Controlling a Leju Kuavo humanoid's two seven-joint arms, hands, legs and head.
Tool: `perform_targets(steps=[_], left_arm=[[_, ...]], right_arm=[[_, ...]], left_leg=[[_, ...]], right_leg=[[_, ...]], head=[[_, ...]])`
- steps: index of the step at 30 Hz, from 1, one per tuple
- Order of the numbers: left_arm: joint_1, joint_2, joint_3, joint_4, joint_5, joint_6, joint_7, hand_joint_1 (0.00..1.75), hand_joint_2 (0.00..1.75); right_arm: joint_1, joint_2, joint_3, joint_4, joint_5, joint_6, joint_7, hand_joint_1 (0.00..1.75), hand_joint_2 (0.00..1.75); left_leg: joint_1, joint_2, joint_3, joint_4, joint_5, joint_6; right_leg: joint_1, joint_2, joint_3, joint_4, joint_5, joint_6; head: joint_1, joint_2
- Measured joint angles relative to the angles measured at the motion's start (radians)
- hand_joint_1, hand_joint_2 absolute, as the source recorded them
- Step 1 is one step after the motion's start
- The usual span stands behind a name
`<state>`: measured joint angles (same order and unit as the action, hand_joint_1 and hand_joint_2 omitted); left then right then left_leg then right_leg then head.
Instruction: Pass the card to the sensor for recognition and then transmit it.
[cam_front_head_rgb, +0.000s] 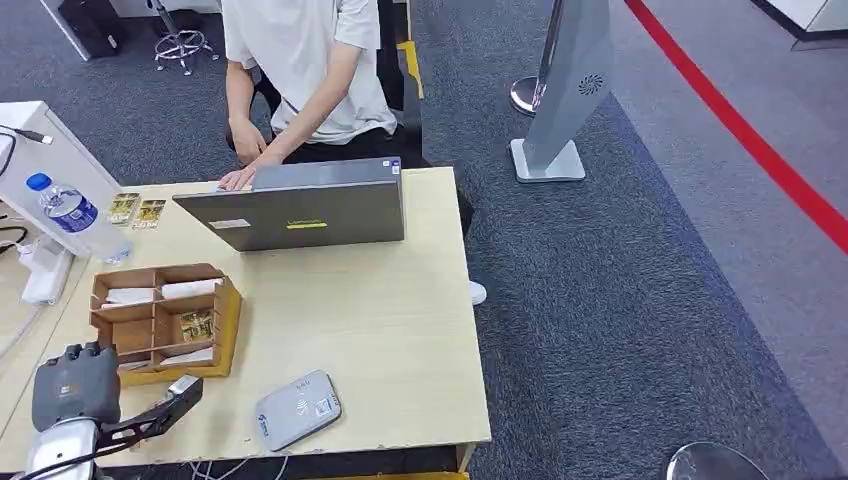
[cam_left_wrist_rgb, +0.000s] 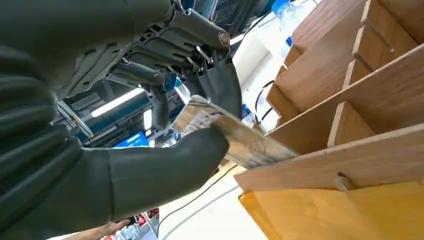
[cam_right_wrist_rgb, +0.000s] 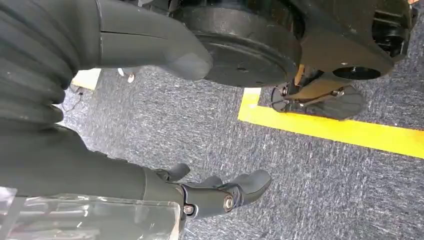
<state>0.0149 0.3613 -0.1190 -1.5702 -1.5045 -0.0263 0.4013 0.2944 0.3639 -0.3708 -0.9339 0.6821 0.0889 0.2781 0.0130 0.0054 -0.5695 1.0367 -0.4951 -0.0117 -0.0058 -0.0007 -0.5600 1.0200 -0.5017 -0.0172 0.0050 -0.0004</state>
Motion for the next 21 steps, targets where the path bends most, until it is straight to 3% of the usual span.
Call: perform_targets(steps=[15,21], left_arm=[[0.002,-0.021,0.03,0.002,0.0,0.006,-0.014,1.75,1.75],[-0.005,0.0,0.045,-0.027,0.0,-0.009,-0.011,1.75,1.75]], right_arm=[[0.004,0.0,0.0,-0.012,-0.006,0.0,-0.003,0.0,1.75],[0.003,0.0,-0.002,-0.012,0.002,0.003,-0.019,0.0,1.75]], left_leg=[[0.0,0.0,0.0,0.0,0.001,0.0],[0.001,0.0,0.0,0.0,0.001,-0.002]], right_leg=[[0.0,0.0,0.0,0.0,0.0,0.0],[0.001,0.0,0.0,0.001,0.0,-0.001]], head=[[0.0,0.0],[0.0,0.0]])
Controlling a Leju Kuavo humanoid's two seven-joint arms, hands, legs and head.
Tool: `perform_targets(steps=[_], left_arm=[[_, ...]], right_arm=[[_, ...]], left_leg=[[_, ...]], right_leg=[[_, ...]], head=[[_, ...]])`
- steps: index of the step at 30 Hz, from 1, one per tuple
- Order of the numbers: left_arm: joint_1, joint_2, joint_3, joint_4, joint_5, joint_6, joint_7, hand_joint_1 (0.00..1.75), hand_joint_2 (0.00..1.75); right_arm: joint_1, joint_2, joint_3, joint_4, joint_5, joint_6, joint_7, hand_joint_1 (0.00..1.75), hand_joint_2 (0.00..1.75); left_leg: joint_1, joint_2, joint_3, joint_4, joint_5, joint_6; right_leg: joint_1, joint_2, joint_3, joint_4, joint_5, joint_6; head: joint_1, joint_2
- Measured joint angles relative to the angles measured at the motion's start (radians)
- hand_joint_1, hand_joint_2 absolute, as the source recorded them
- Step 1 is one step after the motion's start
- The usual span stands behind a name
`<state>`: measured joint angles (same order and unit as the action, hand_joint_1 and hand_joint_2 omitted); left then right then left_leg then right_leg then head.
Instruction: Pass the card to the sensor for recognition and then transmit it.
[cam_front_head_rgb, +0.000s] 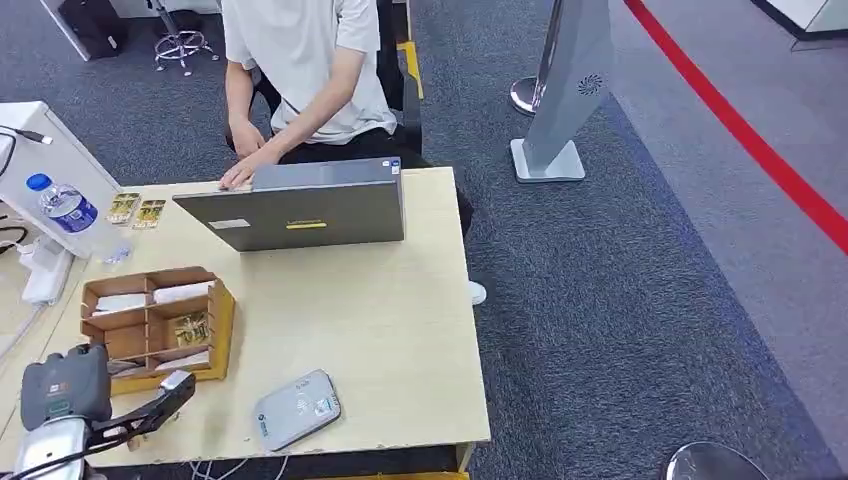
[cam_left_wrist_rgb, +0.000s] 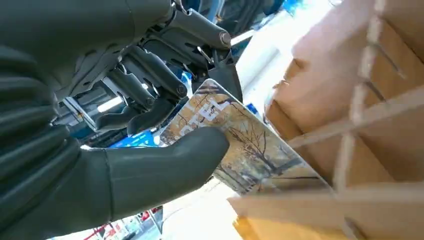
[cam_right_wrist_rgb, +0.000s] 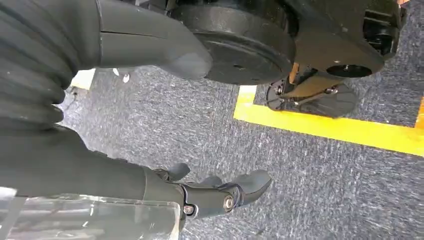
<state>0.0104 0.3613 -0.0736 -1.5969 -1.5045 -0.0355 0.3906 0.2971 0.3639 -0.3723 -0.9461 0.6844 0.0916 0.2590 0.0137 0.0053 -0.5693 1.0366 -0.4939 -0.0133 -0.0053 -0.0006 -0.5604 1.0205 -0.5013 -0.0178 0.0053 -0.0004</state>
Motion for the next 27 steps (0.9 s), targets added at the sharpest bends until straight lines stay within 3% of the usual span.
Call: perform_targets(steps=[24,27], left_arm=[[-0.014,0.023,0.034,-0.049,0.0,-0.012,-0.003,1.75,1.75],[-0.025,0.045,0.034,-0.066,0.0,-0.022,0.005,1.75,1.75]], right_arm=[[-0.003,0.0,-0.005,0.006,0.005,0.001,-0.01,0.0,1.75],[-0.006,0.0,-0.01,0.009,0.029,0.006,-0.024,0.0,1.75]], left_leg=[[0.0,0.0,0.0,0.0,0.0,-0.001],[0.0,0.0,0.0,0.0,0.001,-0.001]], right_leg=[[0.0,0.0,0.0,0.0,0.0,0.0],[0.0,0.0,0.0,0.0,0.0,0.0]], head=[[0.0,0.0],[0.0,0.0]])
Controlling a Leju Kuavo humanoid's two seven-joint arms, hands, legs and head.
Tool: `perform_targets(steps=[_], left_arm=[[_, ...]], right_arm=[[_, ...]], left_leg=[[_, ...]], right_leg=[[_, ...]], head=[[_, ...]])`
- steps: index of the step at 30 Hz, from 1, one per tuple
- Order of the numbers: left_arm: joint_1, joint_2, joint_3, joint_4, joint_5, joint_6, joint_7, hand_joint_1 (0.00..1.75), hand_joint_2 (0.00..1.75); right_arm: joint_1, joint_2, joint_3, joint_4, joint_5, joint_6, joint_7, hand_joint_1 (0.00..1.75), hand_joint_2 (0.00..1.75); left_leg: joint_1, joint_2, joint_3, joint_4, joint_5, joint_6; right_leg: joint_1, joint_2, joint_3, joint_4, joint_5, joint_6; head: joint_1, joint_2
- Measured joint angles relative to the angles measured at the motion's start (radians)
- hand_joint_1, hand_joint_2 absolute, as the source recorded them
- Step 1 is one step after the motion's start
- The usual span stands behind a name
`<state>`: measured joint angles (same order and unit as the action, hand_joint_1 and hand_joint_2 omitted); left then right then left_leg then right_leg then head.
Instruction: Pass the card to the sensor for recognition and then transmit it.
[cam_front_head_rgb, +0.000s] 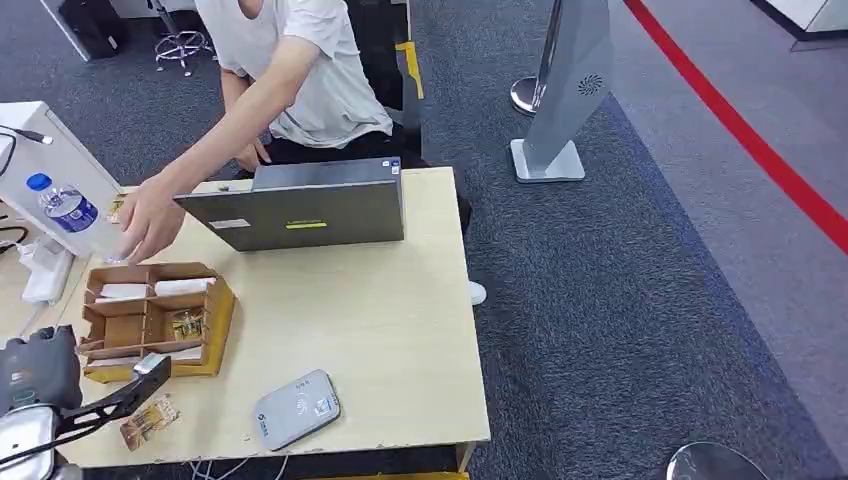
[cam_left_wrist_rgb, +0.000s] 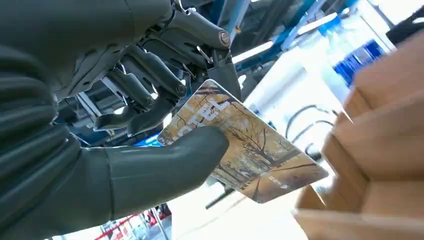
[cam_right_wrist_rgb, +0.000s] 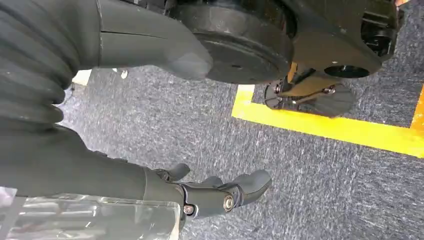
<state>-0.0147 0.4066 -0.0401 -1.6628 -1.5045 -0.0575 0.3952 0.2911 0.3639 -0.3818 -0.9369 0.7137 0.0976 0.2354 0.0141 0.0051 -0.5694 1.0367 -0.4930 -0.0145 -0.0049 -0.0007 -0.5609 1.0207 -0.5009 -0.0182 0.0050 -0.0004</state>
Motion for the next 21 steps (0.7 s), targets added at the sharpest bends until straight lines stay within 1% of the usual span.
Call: perform_targets(steps=[5,8,15,21], left_arm=[[-0.084,0.057,0.003,-0.052,0.0,-0.073,-0.023,1.75,1.75],[-0.143,0.084,0.002,-0.066,0.0,-0.099,-0.033,1.75,1.75],[-0.229,0.112,-0.008,-0.066,0.0,-0.12,-0.037,1.75,1.75],[-0.333,0.116,-0.089,-0.025,0.0,-0.136,-0.039,1.75,1.75]], right_arm=[[-0.026,0.0,-0.035,0.029,0.052,0.008,-0.032,0.0,1.75],[-0.043,0.0,-0.056,0.057,0.068,0.009,-0.05,0.0,1.75],[-0.07,0.0,-0.086,0.106,0.088,0.009,-0.078,0.0,1.75],[-0.097,0.0,-0.114,0.163,0.124,0.008,-0.115,0.0,1.75]], left_leg=[[0.0,-0.001,0.0,0.0,0.001,0.001],[0.0,0.0,0.0,0.0,0.002,0.001],[0.0,0.0,-0.001,0.0,0.004,0.0],[0.0,0.0,-0.001,0.0,0.005,0.0]], right_leg=[[0.0,0.0,0.0,0.0,0.001,0.0],[0.0,0.0,0.0,0.0,0.003,-0.001],[0.0,0.0,-0.001,0.0,0.004,-0.001],[0.0,0.0,-0.001,0.0,0.005,-0.001]], head=[[0.0,0.0],[0.0,0.0],[0.0,0.0],[0.0,0.0]])
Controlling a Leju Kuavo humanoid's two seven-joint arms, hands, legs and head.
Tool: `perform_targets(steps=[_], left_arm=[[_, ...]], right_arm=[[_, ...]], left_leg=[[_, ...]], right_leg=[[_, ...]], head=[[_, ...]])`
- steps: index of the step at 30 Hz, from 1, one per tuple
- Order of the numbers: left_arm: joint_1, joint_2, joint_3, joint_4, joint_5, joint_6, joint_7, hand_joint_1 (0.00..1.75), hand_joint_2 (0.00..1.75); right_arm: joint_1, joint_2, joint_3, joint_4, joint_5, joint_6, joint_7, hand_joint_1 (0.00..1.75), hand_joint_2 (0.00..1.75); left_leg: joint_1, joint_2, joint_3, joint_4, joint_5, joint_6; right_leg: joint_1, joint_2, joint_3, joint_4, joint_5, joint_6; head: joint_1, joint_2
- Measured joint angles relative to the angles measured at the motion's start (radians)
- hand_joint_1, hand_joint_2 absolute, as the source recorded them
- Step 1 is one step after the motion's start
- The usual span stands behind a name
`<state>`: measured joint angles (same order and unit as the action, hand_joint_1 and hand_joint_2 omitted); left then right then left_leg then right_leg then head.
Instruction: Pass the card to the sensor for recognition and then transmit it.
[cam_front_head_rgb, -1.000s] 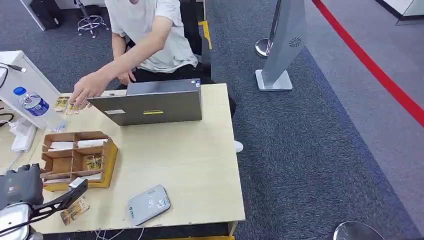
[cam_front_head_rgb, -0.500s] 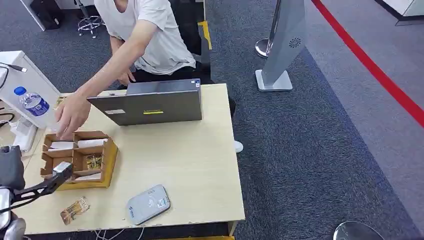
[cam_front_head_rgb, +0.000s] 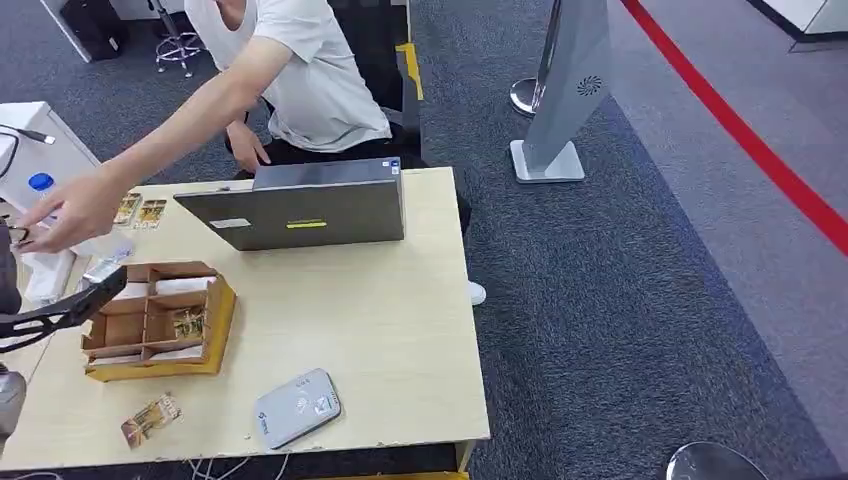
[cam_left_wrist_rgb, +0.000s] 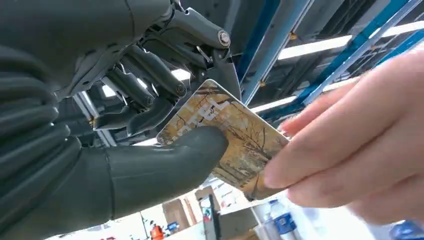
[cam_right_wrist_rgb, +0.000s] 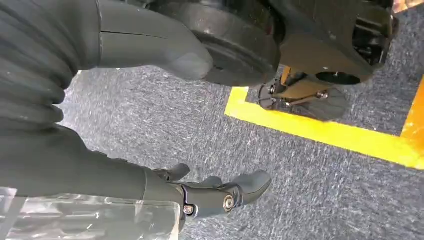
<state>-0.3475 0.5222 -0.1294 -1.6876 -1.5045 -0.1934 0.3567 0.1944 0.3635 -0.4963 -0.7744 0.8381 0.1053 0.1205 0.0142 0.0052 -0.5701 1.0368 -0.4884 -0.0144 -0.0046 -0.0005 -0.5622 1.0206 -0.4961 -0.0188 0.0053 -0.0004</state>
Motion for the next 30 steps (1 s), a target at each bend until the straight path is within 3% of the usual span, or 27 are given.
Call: perform_targets(steps=[12,13,20,30], left_arm=[[-0.137,-0.054,-0.196,0.083,0.0,-0.022,0.011,1.75,1.75],[-0.142,-0.059,-0.2,0.087,0.0,-0.022,0.011,0.0,1.75],[-0.148,-0.084,-0.212,0.095,0.0,-0.013,-0.029,0.0,1.75],[-0.148,-0.101,-0.212,0.095,0.0,-0.013,-0.025,0.0,1.75]], right_arm=[[-0.012,0.0,-0.008,0.062,0.01,-0.003,-0.024,0.0,1.75],[-0.013,0.0,-0.008,0.064,0.01,-0.003,-0.024,0.0,1.75],[-0.013,0.0,-0.009,0.071,0.011,-0.008,-0.027,0.0,1.75],[-0.013,0.0,-0.01,0.071,0.012,-0.008,-0.028,0.0,1.75]], left_leg=[[0.0,0.0,-0.001,0.0,0.001,0.0],[0.0,0.001,-0.001,0.0,0.001,0.0],[0.0,0.0,-0.001,0.0,0.001,0.0],[0.0,0.001,-0.001,0.0,0.001,0.0]], right_leg=[[0.0,0.001,0.0,0.0,0.001,0.001],[0.0,0.002,0.0,0.0,0.001,0.001],[0.0,0.001,-0.001,0.0,0.001,0.001],[0.0,0.001,0.0,0.0,0.001,0.001]], head=[[0.0,0.0],[0.0,0.0],[0.0,0.0],[0.0,0.0]])
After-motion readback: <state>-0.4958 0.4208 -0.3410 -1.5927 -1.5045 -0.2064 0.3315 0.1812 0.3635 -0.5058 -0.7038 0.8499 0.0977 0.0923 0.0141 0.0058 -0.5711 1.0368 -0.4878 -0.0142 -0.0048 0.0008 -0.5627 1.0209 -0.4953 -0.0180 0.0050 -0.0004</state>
